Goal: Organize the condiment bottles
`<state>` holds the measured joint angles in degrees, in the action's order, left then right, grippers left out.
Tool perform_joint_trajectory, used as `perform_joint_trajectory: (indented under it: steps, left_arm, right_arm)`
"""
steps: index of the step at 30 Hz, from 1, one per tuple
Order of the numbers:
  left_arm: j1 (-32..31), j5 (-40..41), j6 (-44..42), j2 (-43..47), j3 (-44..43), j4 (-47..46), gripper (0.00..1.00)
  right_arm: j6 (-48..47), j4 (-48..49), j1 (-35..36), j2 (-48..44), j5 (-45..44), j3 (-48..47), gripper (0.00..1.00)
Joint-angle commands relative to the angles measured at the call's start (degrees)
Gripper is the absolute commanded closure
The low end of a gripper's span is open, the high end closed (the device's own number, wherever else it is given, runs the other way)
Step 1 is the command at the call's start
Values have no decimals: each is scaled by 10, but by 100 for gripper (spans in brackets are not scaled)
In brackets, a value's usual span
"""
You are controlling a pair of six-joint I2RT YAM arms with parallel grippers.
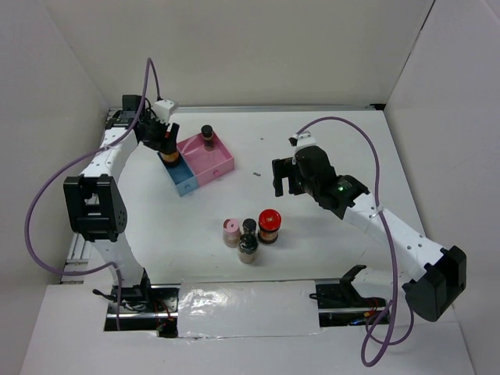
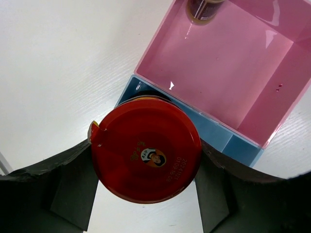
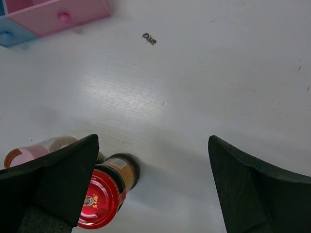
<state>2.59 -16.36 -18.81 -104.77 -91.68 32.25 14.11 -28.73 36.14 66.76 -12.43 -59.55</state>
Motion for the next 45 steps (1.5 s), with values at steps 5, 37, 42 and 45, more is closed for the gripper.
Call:
perform_joint_trajectory:
  steps: [5,37,42,45]
  left_arm:
    - [0,-27,24,-1,4,-90,100]
    - [6,-27,47,12,-17,-72,1]
    - [7,-45,73,41,-97,-27,1]
    - [10,-68,81,77,-128,5,1]
  right_arm:
    - [14,-3,10,3,-1,-13,1]
    - [81,-109,74,18,-44,-74,0]
    - [115,-170,116,45,-15,-109,32]
    - [148,-216,139,68,-2,-115,25]
